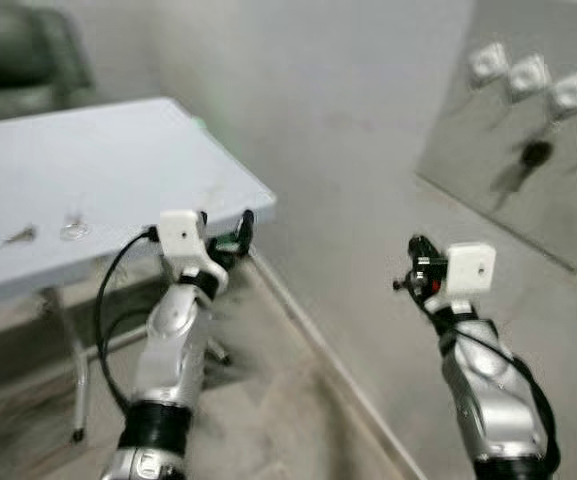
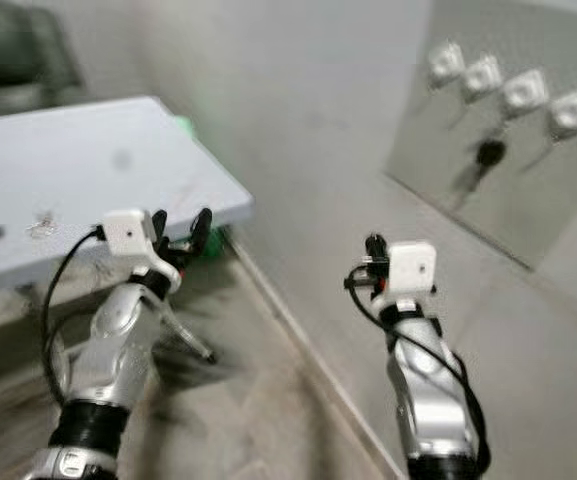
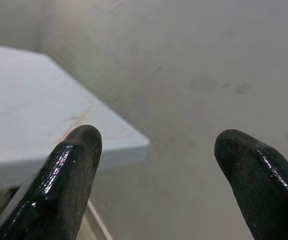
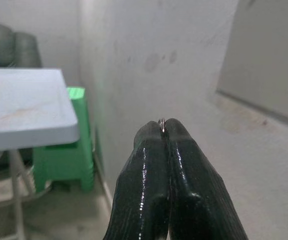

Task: Hang keys on a hook

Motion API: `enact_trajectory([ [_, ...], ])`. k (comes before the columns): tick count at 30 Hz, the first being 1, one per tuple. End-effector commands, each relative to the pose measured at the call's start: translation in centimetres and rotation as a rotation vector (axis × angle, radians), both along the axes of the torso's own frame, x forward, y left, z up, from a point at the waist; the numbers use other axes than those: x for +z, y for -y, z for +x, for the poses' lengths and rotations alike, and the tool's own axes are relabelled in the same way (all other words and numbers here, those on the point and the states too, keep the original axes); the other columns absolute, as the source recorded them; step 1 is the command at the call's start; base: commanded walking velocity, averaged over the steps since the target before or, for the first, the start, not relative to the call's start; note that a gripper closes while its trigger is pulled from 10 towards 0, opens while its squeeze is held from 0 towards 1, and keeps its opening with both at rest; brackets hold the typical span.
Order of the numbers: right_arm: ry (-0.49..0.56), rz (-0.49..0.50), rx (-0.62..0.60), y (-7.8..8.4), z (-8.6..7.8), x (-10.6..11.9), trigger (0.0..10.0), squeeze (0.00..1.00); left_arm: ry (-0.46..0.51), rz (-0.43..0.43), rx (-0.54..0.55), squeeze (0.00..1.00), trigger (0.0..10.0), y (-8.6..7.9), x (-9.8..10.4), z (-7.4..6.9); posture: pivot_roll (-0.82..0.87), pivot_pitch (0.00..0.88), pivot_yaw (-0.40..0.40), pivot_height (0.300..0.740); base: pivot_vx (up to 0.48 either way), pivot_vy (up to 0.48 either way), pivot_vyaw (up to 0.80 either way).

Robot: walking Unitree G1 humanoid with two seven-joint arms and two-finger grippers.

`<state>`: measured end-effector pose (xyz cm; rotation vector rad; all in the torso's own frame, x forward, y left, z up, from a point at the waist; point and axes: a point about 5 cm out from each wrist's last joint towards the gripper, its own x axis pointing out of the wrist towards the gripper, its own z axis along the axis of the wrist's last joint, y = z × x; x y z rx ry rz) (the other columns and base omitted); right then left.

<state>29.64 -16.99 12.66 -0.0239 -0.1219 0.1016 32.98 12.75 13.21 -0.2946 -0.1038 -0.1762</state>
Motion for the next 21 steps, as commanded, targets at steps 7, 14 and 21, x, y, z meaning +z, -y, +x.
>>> enact_trajectory([
  [7, 0.022, 0.003, -0.007, 0.18, 0.09, 0.55, 10.0, 0.0, 0.012, -0.007, -0.006, 0.0, 10.0, 0.22, 0.58, 0.36, -0.03, 0.0, -0.064, 0.74, 0.0, 0.0, 0.0],
  [14, 0.019, 0.002, -0.007, 0.23, 0.03, 0.46, 10.0, 0.0, 0.016, -0.018, -0.002, 0.0, 10.0, 0.45, 0.64, 0.3, -0.03, 0.0, -0.064, 0.74, 0.0, 0.0, 0.0],
  [21, 0.019, 0.001, -0.006, 0.23, -0.08, 0.46, 10.0, 0.0, 0.007, -0.038, 0.003, 0.0, 10.0, 0.28, 0.59, 0.37, -0.03, 0.0, -0.065, 0.74, 0.0, 0.403, 0.0],
])
